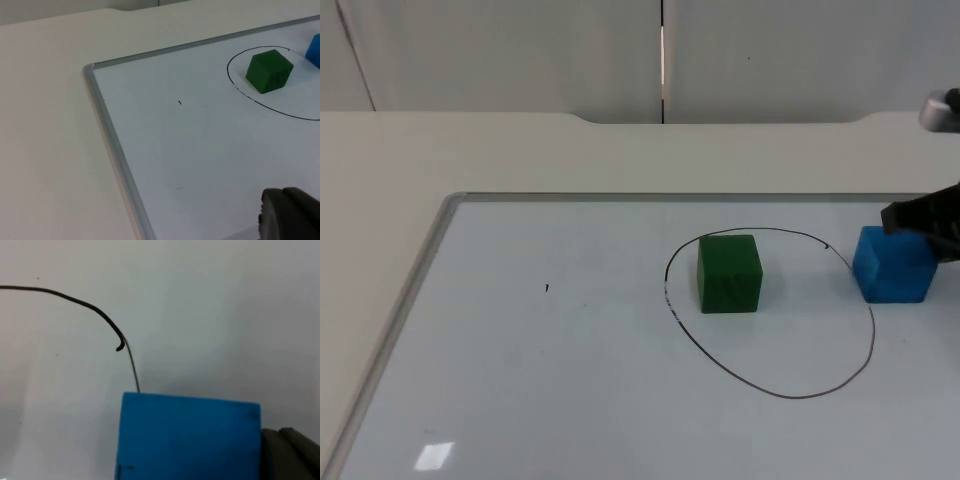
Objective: Push the two cubes into the marked area.
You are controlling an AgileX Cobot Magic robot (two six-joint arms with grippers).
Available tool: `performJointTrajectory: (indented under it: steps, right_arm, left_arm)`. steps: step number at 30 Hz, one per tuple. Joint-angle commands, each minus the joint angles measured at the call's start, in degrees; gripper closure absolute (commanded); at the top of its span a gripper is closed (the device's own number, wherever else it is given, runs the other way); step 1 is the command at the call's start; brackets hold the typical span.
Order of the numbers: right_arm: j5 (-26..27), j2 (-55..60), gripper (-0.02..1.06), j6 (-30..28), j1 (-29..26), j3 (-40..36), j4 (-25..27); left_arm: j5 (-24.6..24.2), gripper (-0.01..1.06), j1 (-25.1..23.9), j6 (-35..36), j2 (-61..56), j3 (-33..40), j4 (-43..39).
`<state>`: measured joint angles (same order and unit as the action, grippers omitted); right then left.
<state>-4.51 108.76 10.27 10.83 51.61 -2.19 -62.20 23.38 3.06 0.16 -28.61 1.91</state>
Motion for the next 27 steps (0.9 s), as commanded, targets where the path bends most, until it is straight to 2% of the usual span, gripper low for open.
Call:
performJointTrajectory:
  steps: [1, 8, 16, 27]
  right_arm:
    - [0.78, -0.16, 1.05, 0.22, 0.36, 0.19, -0.03]
    - [0.78, -0.16, 1.05, 0.85, 0.84, 0.19, -0.14]
    - [2.82, -0.03, 1.05, 0.85, 4.31, 0.19, -0.14]
    - [2.97, -0.03, 1.05, 1.07, 4.58, 0.19, -0.02]
  left_arm:
    - [0.77, 1.05, -0.10, -0.16, -0.16, 0.35, 0.45]
    - [0.77, 1.05, -0.10, -0.16, -0.16, 0.35, 0.45]
    - [0.77, 1.05, -0.10, -0.16, -0.16, 0.35, 0.45]
    - [0.77, 1.05, -0.10, -0.16, -0.16, 0.35, 0.45]
